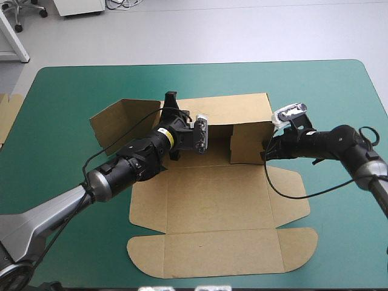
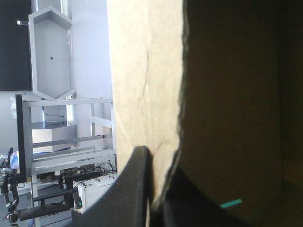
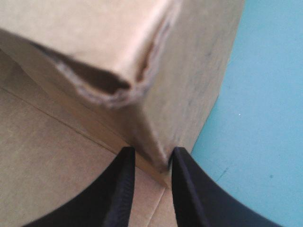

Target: Fold the box

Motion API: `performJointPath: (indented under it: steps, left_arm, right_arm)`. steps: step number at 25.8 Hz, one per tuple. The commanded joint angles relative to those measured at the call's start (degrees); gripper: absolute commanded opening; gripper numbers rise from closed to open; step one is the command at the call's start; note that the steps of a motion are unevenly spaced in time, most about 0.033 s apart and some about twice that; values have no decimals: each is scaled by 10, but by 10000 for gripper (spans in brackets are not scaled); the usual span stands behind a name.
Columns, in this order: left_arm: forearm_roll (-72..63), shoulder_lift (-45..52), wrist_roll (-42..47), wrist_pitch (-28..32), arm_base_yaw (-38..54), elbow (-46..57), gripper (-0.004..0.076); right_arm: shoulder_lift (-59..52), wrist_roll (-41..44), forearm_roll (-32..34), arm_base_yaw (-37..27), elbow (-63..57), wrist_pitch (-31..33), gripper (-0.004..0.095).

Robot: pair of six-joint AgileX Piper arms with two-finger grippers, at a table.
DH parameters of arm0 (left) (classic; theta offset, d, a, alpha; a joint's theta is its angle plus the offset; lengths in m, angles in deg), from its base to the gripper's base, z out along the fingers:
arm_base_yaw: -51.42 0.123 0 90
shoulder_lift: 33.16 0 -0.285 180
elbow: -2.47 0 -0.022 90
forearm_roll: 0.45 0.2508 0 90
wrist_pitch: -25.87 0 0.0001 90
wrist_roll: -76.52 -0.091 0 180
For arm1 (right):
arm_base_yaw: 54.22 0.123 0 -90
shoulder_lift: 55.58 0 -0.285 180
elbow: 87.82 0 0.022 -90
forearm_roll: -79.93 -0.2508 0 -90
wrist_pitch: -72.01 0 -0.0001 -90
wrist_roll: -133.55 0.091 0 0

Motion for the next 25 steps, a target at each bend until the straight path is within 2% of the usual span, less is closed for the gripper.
performJointPath:
  steps: [1,6,11,18,20,22,23,25]
  left_arm:
    - [-29,8,14,-21,-2,-4,-10]
    - [-30,8,14,-21,-2,-4,-10]
    - [-30,8,14,-20,-2,-4,-10]
    - [-30,8,14,-20,-2,-4,-10]
    - [-29,8,14,-20,-2,-4,-10]
    - [-29,8,14,-16,-2,-4,-10]
    - [-29,8,14,-12,-2,-4,-10]
    - [-29,8,13,-10,-2,-4,-10]
  right_arm:
    - [-48,-49,-79,27,-44,-102,262]
    - [-58,-107,-163,75,-82,-187,263]
    - [-58,-108,-172,123,-85,-262,263]
    - [-69,-105,-182,132,-85,-240,263]
    - [-88,-105,-181,132,-85,-223,309]
    - [-98,-111,-181,132,-83,-227,466]
    - [-98,-117,-182,132,-81,-234,579]
    - [-98,-115,-190,132,-76,-233,621]
